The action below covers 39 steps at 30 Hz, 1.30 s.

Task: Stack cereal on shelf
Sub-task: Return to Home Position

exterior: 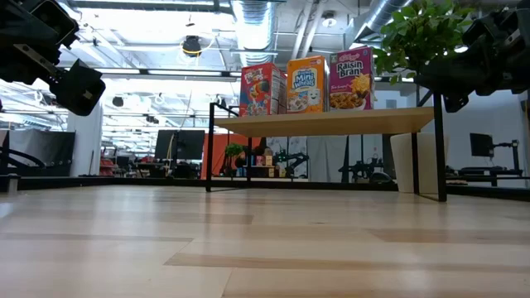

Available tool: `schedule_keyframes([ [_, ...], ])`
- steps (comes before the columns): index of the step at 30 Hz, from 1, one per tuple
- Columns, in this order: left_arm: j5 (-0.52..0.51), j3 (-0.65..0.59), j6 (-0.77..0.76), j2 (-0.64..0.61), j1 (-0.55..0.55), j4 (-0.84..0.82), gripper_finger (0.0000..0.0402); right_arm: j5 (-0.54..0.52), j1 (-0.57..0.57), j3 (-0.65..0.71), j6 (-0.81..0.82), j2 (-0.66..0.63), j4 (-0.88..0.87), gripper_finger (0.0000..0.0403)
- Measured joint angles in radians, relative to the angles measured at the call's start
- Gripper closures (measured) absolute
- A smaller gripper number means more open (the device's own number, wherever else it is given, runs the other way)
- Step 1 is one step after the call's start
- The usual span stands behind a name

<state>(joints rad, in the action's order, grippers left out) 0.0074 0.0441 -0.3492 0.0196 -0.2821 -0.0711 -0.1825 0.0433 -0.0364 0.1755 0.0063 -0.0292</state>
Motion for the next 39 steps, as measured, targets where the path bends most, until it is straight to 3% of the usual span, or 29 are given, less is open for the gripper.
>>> schedule_keyframes([
  [25, 0.0, 0.0, -0.004, 0.0, 0.0, 0.0, 0.0136, 0.0, 0.0, 0.0, 0.0, 0.0, 0.0, 0.0254],
  [39, 0.0, 0.0, -0.001, 0.0, 0.0, 0.0, 0.0136, 0.0, 0.0, 0.0, 0.0, 0.0, 0.0, 0.027],
])
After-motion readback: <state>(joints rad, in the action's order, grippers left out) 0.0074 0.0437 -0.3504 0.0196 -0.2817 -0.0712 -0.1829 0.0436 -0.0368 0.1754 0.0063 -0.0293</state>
